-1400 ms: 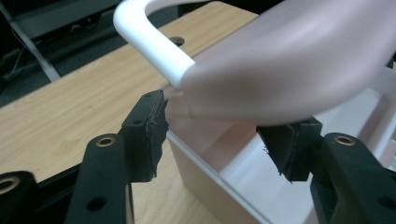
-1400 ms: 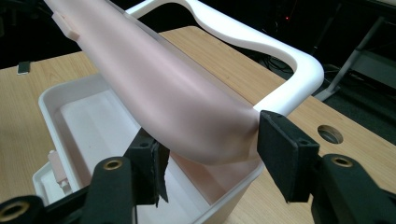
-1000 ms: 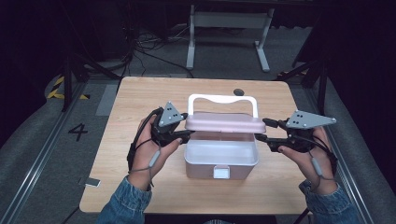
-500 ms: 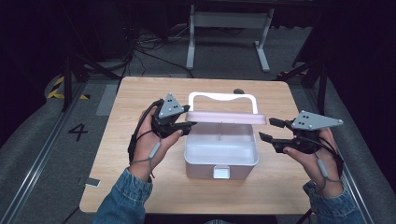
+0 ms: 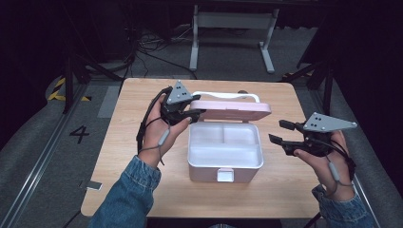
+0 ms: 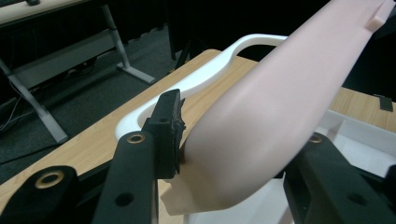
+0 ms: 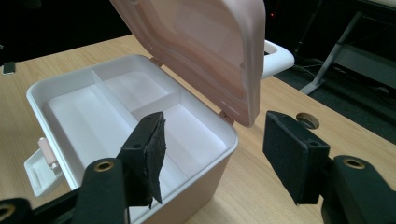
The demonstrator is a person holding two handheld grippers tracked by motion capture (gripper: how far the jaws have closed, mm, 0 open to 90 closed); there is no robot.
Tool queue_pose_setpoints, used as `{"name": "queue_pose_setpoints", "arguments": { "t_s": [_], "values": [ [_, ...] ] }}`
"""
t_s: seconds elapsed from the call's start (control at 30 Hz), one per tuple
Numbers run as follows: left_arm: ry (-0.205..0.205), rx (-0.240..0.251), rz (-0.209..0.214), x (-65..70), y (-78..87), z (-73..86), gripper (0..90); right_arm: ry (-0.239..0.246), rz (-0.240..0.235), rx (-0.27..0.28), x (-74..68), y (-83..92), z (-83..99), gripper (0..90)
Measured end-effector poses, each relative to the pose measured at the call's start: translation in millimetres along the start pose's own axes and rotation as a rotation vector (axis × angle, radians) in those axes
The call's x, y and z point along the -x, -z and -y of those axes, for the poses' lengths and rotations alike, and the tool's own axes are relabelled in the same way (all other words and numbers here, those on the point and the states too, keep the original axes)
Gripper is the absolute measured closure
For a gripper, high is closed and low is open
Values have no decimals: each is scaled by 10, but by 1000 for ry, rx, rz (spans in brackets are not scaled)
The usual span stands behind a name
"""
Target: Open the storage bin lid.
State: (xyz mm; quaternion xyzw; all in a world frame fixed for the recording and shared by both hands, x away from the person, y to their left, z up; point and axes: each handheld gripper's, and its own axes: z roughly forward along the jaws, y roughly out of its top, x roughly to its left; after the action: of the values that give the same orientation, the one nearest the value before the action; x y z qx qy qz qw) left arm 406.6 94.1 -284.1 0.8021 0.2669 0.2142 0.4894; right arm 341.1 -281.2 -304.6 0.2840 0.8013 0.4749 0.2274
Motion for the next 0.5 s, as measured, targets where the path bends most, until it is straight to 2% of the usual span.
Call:
{"name": "queue_pose_setpoints", "arguments": {
  "t_s": [0.17,0.33,0.5],
  "values": [
    [14,0,-11,-85,-66,-53,597,-10,4,2,39,30,17,403],
    [9,19,-56,-185,-193,-87,598,-26,5,6,87,45,33,403],
    [33,33,-56,-271,-271,-96,594,-43,21,-14,165,25,85,403]
  ]
}}
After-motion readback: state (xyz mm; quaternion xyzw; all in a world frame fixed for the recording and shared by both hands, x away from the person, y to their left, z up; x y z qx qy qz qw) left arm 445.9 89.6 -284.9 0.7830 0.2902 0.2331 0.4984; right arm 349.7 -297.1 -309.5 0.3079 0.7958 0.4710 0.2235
